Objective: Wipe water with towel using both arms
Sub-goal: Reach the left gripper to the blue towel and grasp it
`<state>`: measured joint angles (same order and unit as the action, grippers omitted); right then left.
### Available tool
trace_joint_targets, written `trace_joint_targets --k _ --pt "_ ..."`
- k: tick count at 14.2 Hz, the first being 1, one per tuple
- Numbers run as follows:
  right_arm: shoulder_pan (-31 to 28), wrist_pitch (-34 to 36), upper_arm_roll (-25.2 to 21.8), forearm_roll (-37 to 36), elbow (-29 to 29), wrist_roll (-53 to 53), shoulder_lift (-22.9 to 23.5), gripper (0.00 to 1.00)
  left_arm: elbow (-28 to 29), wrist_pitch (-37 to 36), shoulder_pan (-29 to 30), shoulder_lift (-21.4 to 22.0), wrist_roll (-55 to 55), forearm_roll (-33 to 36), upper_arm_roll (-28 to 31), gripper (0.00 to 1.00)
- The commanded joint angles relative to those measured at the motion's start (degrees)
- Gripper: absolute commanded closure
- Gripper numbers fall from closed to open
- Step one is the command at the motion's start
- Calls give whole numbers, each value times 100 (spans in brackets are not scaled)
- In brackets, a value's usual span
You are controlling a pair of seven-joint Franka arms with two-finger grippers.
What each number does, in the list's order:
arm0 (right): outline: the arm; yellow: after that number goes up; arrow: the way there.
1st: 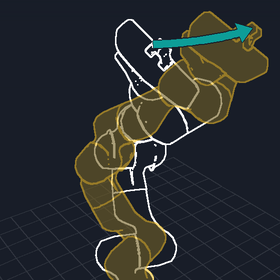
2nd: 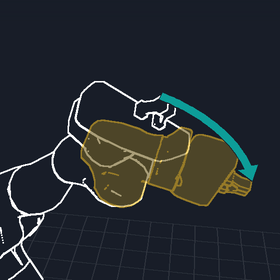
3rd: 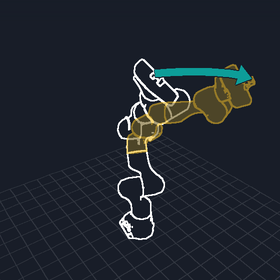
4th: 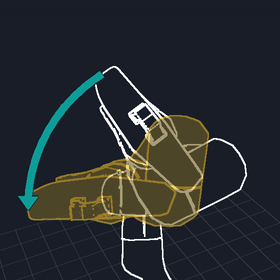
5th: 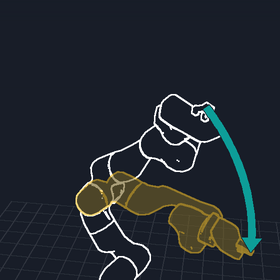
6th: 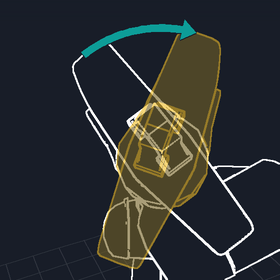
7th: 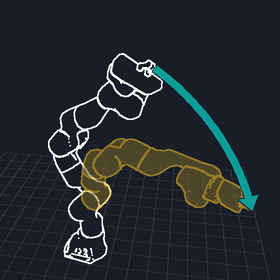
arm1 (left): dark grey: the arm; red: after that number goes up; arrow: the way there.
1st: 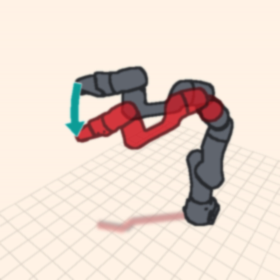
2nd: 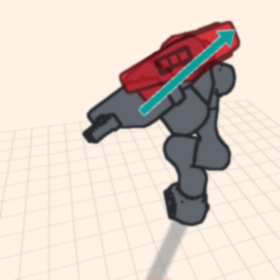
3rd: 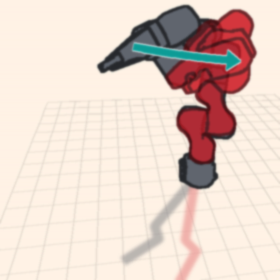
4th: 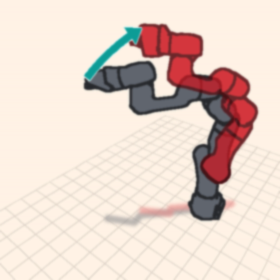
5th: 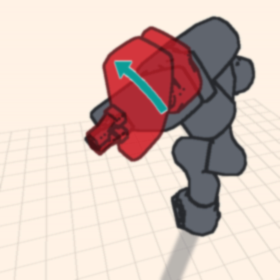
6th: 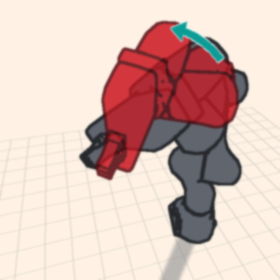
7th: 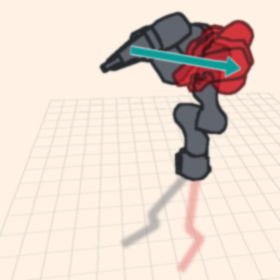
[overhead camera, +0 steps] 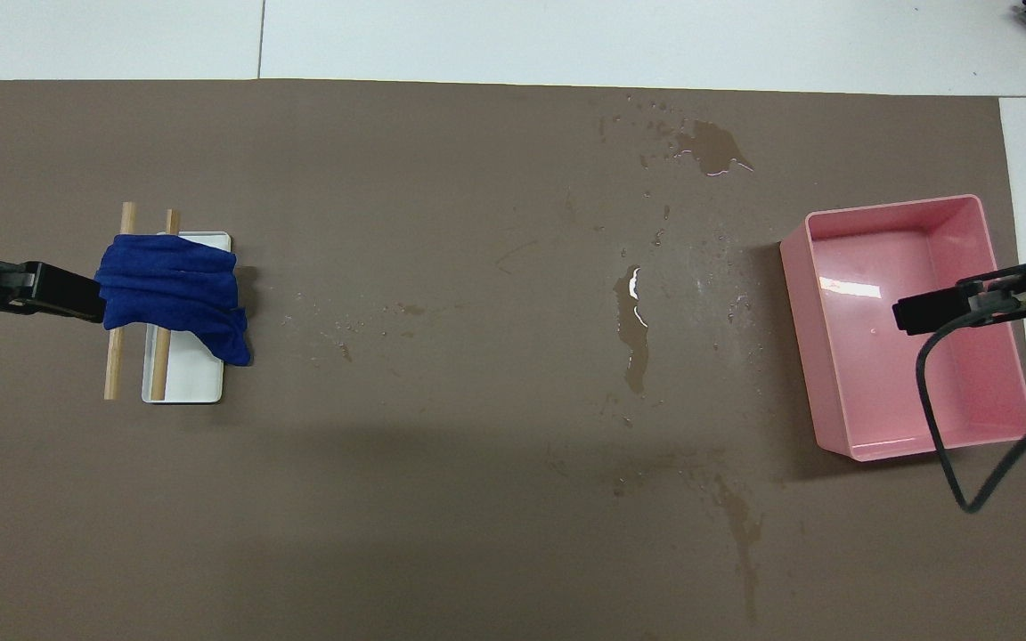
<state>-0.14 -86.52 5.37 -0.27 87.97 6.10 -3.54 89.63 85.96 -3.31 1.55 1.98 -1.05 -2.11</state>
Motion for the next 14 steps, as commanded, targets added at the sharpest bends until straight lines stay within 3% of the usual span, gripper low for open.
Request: trace_joint_targets --k 1,3,7,11,14 --pt "-74 30 34 124 133 -56 -130 0 204 219 -82 127 39 61 62 0" --pt "-74 30 34 124 124 -56 -130 0 309 394 -73 144 30 61 70 0" --pt "-74 30 34 124 133 -56 -130 0 1582 2044 198 505 -643 61 132 0" --pt "-74 30 34 124 124 -56 -130 0 2224 3425 419 58 -1243 140 141 0" --pt "-74 30 34 124 133 -56 -130 0 2663 4058 489 -93 -1637 430 141 0"
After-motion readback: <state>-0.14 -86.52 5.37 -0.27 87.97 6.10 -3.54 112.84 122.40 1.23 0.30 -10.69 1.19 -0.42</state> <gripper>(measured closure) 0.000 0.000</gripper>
